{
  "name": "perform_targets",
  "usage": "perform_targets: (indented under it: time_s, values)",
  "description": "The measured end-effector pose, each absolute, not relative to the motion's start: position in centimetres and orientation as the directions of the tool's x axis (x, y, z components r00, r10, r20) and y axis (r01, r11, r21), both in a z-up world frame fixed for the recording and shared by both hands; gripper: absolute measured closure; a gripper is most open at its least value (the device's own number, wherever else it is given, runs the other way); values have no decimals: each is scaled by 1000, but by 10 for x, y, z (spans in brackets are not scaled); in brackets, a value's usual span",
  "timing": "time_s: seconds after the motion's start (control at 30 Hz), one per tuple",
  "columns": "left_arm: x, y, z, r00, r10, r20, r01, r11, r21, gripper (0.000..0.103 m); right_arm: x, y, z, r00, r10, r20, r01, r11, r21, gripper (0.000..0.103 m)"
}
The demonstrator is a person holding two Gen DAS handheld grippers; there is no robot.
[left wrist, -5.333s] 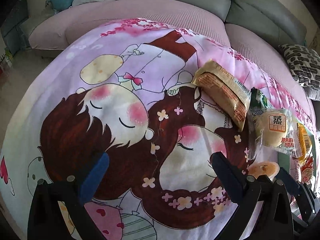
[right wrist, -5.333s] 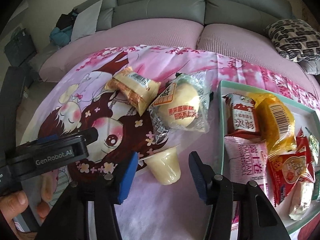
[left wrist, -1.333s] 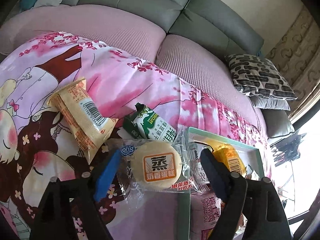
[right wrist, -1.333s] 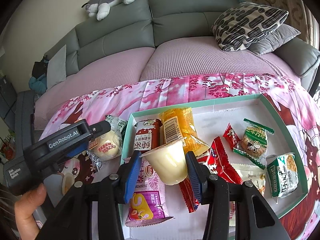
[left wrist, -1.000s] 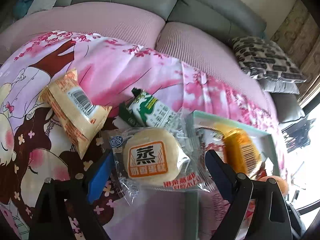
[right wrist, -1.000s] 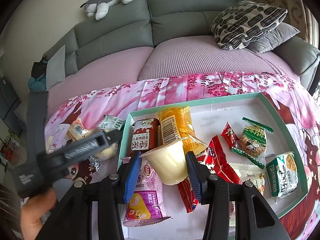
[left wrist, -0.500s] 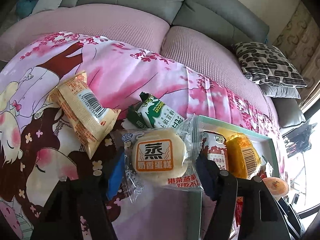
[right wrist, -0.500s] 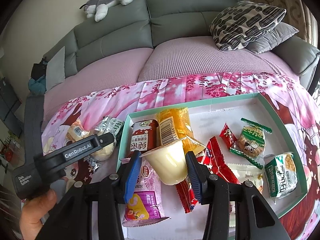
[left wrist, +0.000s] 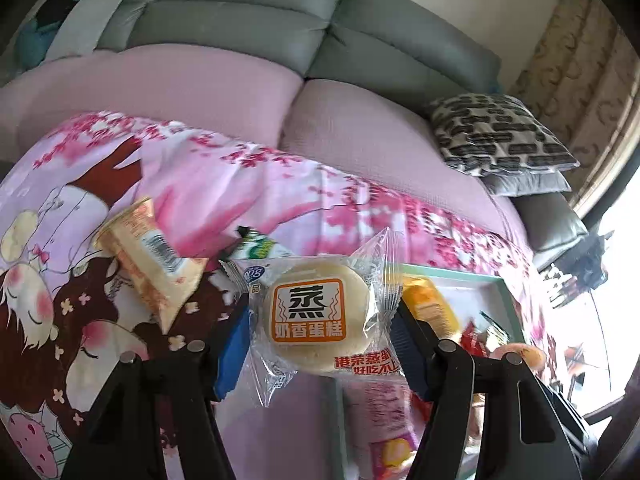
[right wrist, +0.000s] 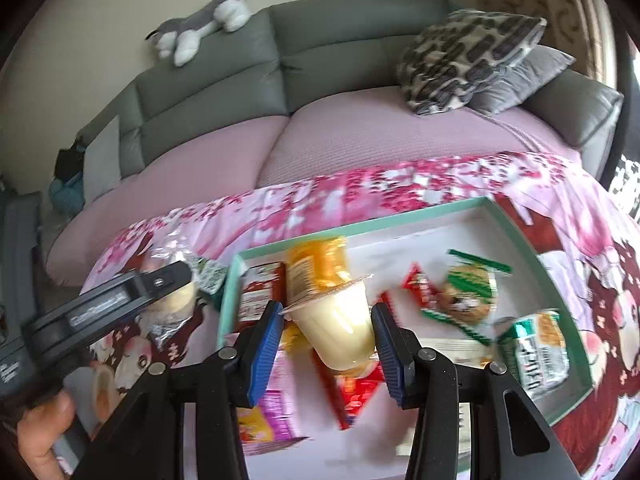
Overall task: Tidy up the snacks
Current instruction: 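Open the left tool over the tray to drop the bun while the right tool releases the pudding cup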
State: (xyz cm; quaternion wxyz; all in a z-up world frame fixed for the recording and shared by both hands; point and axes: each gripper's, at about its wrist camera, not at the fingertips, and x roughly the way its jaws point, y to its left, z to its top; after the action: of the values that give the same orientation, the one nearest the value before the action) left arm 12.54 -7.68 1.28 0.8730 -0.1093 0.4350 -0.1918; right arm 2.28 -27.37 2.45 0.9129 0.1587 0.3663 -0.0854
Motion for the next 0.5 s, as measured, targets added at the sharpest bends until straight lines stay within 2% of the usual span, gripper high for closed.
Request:
perform_targets:
  time_s: [0.33,0.5]
  values:
    - [96,-138,19,464,-521,-717,410,843,-347,36,-8,-339,22,685,-180,-706,461,857,229,55]
    - [80,-167,16,411,-540,-734,475,814,-334,36,-17,-355,21,669,-213,-712,502,836,221,55]
